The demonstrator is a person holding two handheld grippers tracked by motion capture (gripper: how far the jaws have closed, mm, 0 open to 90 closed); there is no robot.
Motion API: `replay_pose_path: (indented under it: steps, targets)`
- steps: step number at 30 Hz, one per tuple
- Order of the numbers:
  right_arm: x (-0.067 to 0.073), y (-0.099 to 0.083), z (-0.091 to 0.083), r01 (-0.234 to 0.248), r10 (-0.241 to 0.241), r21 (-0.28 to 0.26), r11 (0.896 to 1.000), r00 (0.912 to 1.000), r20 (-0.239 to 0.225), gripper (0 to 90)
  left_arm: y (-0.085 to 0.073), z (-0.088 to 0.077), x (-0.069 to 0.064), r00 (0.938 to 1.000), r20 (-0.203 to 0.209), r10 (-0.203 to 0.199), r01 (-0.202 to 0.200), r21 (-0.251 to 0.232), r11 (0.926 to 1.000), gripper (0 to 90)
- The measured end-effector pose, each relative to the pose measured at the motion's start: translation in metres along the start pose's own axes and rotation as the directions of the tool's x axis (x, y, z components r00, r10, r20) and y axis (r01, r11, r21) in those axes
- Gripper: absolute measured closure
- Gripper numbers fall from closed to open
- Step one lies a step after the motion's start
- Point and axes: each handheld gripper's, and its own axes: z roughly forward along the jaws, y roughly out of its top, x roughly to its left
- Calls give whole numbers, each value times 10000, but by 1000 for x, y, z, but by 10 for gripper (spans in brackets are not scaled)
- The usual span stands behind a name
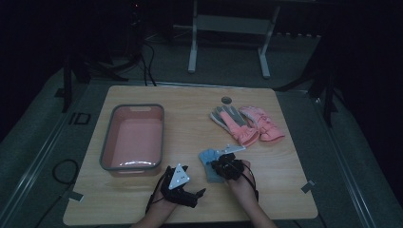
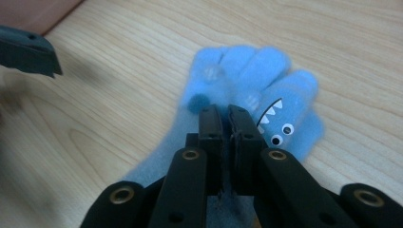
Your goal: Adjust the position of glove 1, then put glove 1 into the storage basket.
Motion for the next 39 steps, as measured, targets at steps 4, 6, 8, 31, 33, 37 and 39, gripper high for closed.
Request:
replay_pose_path:
  steps: [4, 6, 8, 31, 33, 37, 39]
  targets:
    - [-3, -4, 5, -51, 52, 76, 10000, 10000, -76, 835, 0, 0, 0, 10000, 9, -28, 28, 12, 10000, 0]
    - [-4, -4, 4, -77, 78, 66, 9999, 9999, -125, 824, 0, 0, 1, 10000, 51, -75, 74, 31, 10000, 0]
    - [-3, -3, 2, -46, 46, 41, 10000, 9999, -145, 776, 0, 0, 1, 9999, 49, -95, 95, 22, 10000, 0]
    - [-51, -4, -43, 680, -842, -1034, 9923, 9833, -1613, 143, 14, 10, -5, 9932, 1062, 469, -591, 1145, 9917, 0]
    - [-57, 1, -43, 516, -656, -770, 9957, 9791, -1927, 140, 19, 13, -9, 9878, 1152, 1049, -1199, 1326, 9839, 0]
    - [-60, 7, -42, 406, -582, -782, 9961, 9695, -2380, 120, 28, 21, -13, 9672, 1637, 1943, -2160, 1272, 9681, 0]
    - [-62, 11, -40, 272, -473, -792, 9965, 9633, -2643, 125, 33, 24, -13, 9560, 1761, 2344, -2559, 1105, 9604, 47]
